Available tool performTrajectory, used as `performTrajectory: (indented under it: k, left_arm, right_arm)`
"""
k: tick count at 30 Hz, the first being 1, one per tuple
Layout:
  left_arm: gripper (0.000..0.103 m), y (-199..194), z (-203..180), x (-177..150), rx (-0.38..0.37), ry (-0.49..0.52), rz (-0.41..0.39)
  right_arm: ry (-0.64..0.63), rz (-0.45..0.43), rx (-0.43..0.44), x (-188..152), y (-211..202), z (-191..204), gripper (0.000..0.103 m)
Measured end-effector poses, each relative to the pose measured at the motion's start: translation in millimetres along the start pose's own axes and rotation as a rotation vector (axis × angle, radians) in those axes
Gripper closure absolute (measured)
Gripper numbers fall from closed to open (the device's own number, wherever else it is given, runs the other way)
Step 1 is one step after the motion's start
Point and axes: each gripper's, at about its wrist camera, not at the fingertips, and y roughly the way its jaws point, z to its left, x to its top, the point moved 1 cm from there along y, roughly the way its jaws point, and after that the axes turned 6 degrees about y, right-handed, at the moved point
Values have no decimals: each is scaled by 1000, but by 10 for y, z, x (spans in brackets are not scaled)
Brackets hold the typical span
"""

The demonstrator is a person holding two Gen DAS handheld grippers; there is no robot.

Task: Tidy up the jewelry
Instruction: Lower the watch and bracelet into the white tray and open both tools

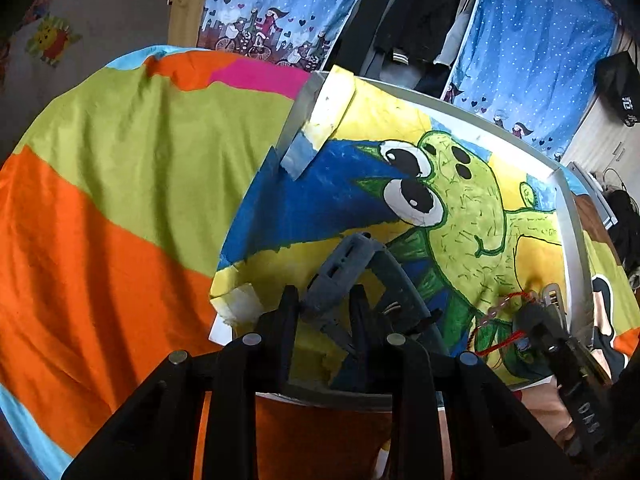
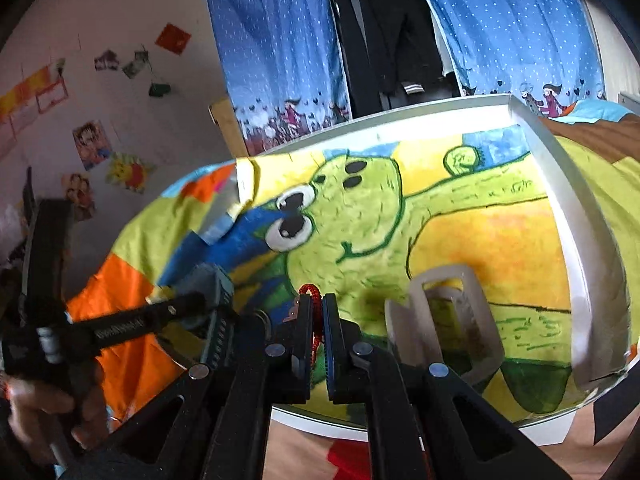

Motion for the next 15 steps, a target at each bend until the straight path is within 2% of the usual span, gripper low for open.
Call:
performTrajectory:
  k: [6,8,9,11,15]
  left_arm:
    - [78,-19,24,9,8,-29,20]
    - [67,-62,25,22,2,-39,23]
    - [63,-110,32,25,7,-45,13]
    - [48,-235,30,36,7,-51,-19]
    - [38,-592,0,50,3,-59,-98]
  right_arm:
    - [-55,9,-59,-43,-6,47,97]
    - [-69,2,-66,-37,-48,64,96]
    - [-77,-6,-71,-33,-84,73,90]
    - [-89,-25,-72,-18,-161,97,78]
    - [-119,-103,-90,30,-444,165,63]
